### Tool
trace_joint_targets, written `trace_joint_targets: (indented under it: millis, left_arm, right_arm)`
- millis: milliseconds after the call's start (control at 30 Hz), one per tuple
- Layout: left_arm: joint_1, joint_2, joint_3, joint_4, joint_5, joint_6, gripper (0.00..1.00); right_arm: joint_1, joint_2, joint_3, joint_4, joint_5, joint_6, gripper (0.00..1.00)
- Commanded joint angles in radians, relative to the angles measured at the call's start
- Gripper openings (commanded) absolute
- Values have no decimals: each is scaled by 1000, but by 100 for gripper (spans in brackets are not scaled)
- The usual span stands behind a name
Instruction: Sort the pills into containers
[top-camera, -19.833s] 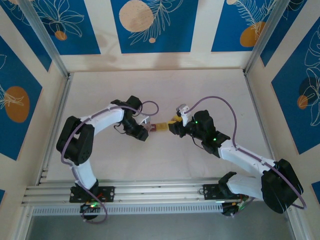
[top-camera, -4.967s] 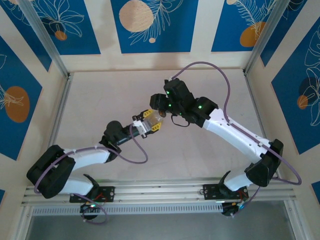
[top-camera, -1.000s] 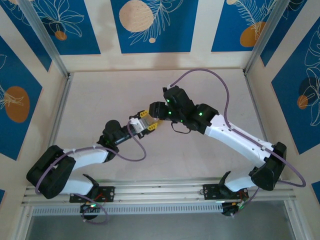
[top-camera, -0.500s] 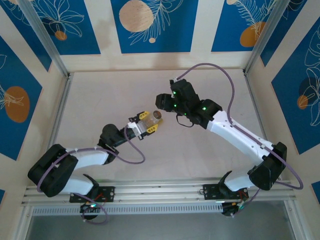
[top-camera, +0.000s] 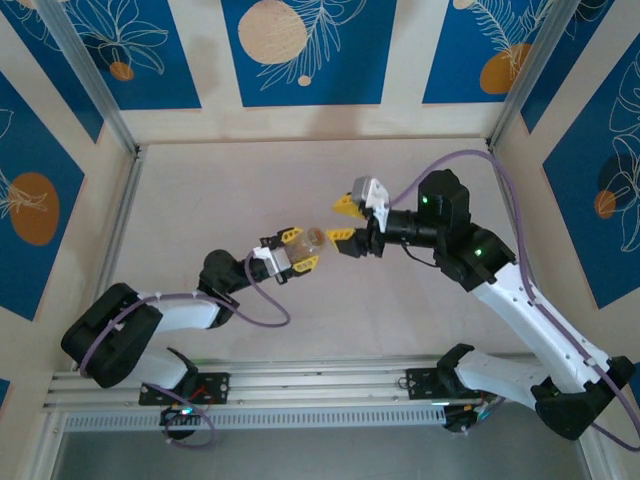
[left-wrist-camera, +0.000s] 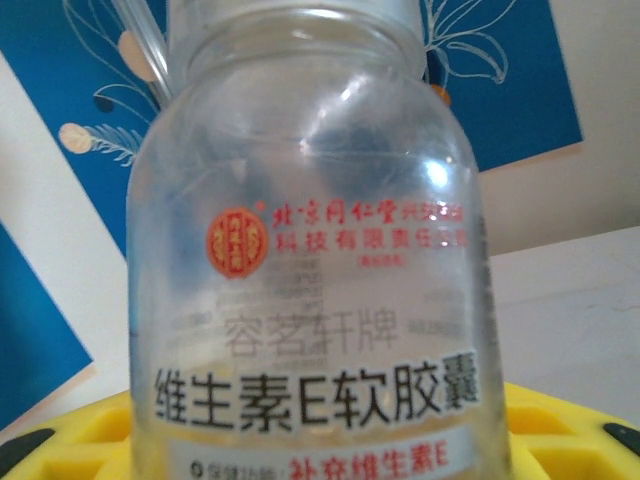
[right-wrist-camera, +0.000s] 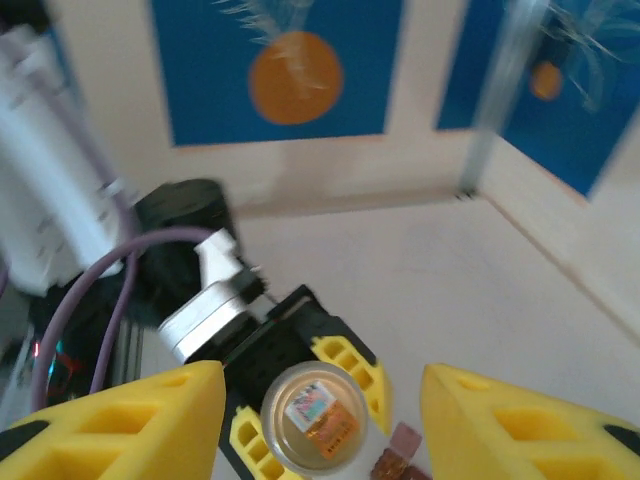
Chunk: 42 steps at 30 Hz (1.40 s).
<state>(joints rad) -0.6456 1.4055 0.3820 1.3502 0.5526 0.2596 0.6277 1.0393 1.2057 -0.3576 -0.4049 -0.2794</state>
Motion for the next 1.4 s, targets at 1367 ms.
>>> trace_joint_targets:
  millis: [1367]
  left_arm:
    - [11, -75, 41, -70, 112, -10, 0]
  right_arm:
    - [50, 261, 99, -306, -32, -369, 28]
